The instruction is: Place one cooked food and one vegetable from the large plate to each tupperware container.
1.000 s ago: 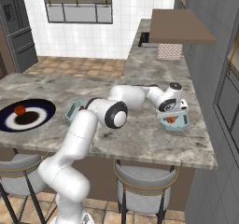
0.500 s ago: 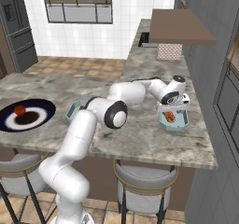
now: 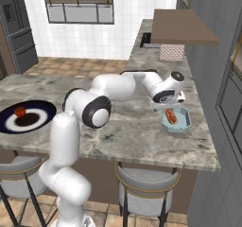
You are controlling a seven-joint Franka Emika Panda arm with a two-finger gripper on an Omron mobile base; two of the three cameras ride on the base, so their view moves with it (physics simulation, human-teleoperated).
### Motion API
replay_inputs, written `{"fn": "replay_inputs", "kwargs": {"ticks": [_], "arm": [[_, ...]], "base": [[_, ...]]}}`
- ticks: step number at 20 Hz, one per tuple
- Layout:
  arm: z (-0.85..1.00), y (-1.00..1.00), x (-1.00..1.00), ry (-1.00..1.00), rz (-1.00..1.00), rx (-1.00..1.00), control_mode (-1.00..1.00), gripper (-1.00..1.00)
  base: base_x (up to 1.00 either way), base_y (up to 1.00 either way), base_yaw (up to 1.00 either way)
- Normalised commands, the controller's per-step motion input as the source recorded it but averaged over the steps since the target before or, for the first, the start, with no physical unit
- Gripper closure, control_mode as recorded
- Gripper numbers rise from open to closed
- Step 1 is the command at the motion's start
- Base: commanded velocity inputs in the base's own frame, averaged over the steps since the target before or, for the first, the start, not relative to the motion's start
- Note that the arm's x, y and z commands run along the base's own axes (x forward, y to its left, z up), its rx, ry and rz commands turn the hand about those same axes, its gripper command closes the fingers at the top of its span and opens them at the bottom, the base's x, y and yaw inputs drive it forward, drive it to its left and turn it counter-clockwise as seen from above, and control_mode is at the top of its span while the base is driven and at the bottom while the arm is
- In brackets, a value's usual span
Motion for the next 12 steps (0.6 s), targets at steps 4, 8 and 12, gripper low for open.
{"fn": "replay_inputs", "kwargs": {"ticks": [4,8,12], "arm": [[0.64,1.0,-0.67,-0.13,0.0,0.0,-1.0,-1.0],[0.9,1.0,-0.64,-0.03,-0.02,0.0,-1.0,-1.0],[0.67,1.0,-0.57,0.04,-0.03,0.03,-1.0,-1.0]], "base": [[0.0,0.0,0.0],[0.0,0.0,0.0],[0.0,0.0,0.0]]}}
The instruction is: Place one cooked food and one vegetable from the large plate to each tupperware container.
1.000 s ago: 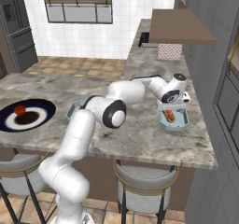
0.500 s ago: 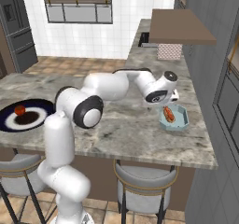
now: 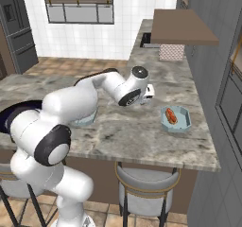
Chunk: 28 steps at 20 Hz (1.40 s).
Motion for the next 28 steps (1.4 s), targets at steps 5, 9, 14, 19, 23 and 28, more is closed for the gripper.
{"fn": "replay_inputs", "kwargs": {"ticks": [5,9,14,19,23,28], "arm": [[0.35,1.0,-0.53,0.09,-0.04,0.12,-1.0,-1.0],[0.26,1.0,-0.3,0.13,-0.05,0.11,-1.0,-1.0],[0.26,1.0,-0.33,0.11,-0.02,0.09,-1.0,-1.0],[0.05,1.0,-0.32,0.13,0.0,0.09,-1.0,-1.0],[0.0,1.0,-0.27,-0.01,0.02,0.0,-1.0,-1.0],[0.0,1.0,-0.06,-0.02,0.05,-0.03,-1.0,-1.0]], "base": [[0.0,0.0,0.0],[0.0,0.0,0.0],[0.0,0.0,0.0],[0.0,0.0,0.0],[0.0,0.0,0.0],[0.0,0.0,0.0]]}}
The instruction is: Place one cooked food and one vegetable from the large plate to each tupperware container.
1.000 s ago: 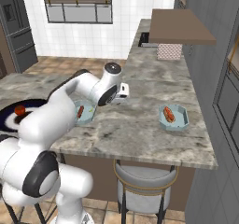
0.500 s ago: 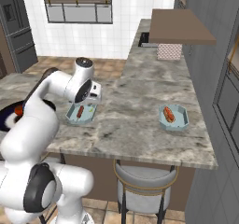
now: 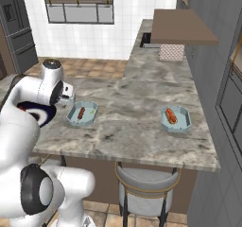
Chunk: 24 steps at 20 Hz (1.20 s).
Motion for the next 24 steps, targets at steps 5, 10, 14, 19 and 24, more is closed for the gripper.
{"fn": "replay_inputs", "kwargs": {"ticks": [5,10,14,19,24], "arm": [[0.0,1.0,0.01,0.0,0.08,-0.02,-1.0,-1.0],[0.0,1.0,0.05,0.0,0.05,-0.03,-1.0,-1.0],[-0.01,0.9,0.06,0.0,0.01,-0.03,-1.0,-1.0],[-0.06,0.67,0.11,0.0,0.0,-0.03,-1.0,-1.0],[-0.23,0.7,0.22,0.0,0.0,-0.03,-1.0,-1.0]], "base": [[0.0,0.0,0.0],[0.0,0.0,0.0],[0.0,0.0,0.0],[0.0,0.0,0.0],[0.0,0.0,0.0]]}}
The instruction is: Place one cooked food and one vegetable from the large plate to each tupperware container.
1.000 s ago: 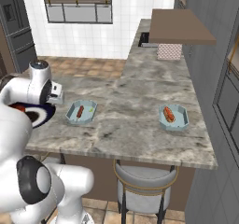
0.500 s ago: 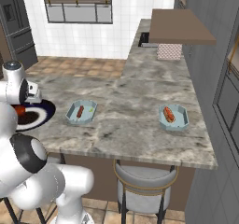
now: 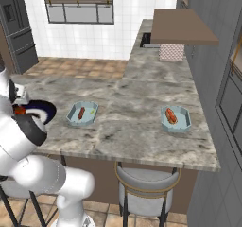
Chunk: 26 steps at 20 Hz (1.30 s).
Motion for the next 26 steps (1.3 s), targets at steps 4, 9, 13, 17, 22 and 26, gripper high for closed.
{"fn": "replay_inputs", "kwargs": {"ticks": [4,9,13,17,22,26], "arm": [[-0.41,0.38,0.43,0.0,0.0,-0.01,-1.0,-1.0],[-0.41,0.31,0.59,0.0,0.0,0.0,-1.0,-1.0],[-0.15,0.43,0.41,0.0,0.0,-0.03,-1.0,-1.0],[-0.18,0.56,0.34,0.0,0.0,-0.05,-1.0,-1.0],[-0.06,0.24,0.21,0.0,0.0,-0.07,-1.0,-1.0],[-0.15,0.0,0.15,0.06,0.0,-0.05,-1.0,-1.0]], "base": [[0.0,0.0,0.0],[0.0,0.0,0.0],[0.0,0.0,0.0],[0.0,0.0,0.0],[0.0,0.0,0.0],[0.0,0.0,0.0]]}}
